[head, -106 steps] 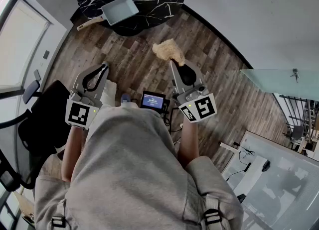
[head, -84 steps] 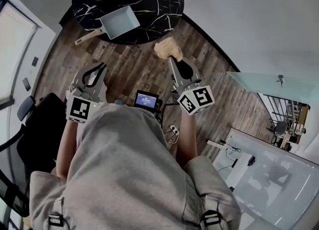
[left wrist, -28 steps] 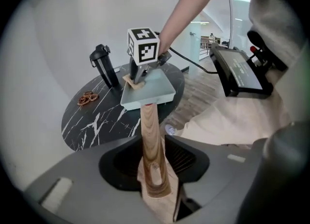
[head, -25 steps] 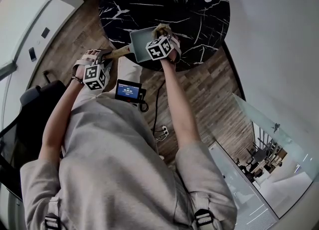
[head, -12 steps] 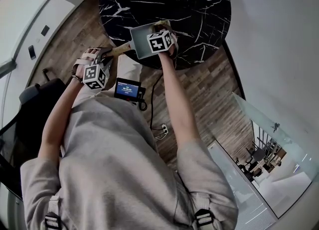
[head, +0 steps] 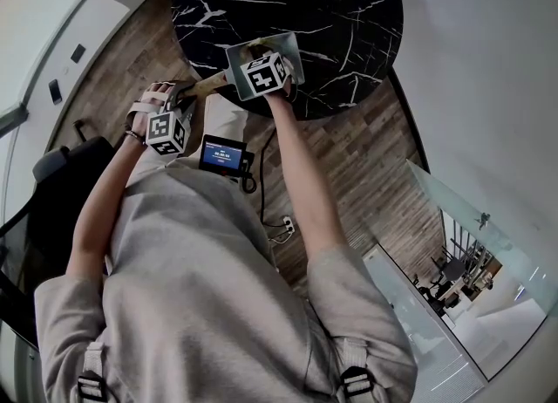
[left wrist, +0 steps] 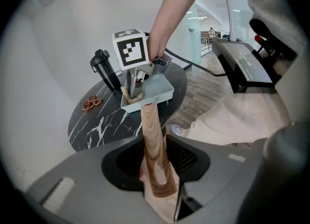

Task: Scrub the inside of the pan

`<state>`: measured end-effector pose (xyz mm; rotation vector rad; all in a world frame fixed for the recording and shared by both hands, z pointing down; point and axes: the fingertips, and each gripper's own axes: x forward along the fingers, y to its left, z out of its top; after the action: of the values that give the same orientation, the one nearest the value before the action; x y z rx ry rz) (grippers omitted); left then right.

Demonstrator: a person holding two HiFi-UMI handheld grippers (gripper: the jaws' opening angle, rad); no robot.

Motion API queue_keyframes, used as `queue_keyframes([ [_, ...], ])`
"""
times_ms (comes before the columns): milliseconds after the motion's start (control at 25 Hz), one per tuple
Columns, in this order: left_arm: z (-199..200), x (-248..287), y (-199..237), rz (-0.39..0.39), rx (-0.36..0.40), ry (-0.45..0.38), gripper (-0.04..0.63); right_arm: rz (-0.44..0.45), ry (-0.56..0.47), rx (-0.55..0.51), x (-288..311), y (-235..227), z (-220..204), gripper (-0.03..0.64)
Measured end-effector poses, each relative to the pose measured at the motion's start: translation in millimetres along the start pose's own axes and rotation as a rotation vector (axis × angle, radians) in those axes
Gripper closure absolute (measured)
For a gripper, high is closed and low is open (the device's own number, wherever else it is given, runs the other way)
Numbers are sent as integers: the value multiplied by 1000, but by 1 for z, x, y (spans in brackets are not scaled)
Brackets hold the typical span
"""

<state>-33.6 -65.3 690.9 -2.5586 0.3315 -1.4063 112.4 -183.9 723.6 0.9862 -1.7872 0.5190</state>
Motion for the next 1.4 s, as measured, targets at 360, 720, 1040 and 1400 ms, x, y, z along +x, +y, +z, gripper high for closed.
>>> queue_keyframes([
  [360, 0, 2, 0, 5, 9, 22, 456, 37, 23, -47, 4, 31, 9, 535],
  [720, 0, 1, 0, 7, 4, 44, 456, 167, 3, 174, 1, 29, 9, 601],
  [1040, 0, 2, 5, 12, -13, 45, 460, 169, -102, 217, -42, 15, -2, 603],
  [1400, -1, 2, 6, 8, -22, 42, 462, -78, 62, -92, -62, -63, -40, 603],
])
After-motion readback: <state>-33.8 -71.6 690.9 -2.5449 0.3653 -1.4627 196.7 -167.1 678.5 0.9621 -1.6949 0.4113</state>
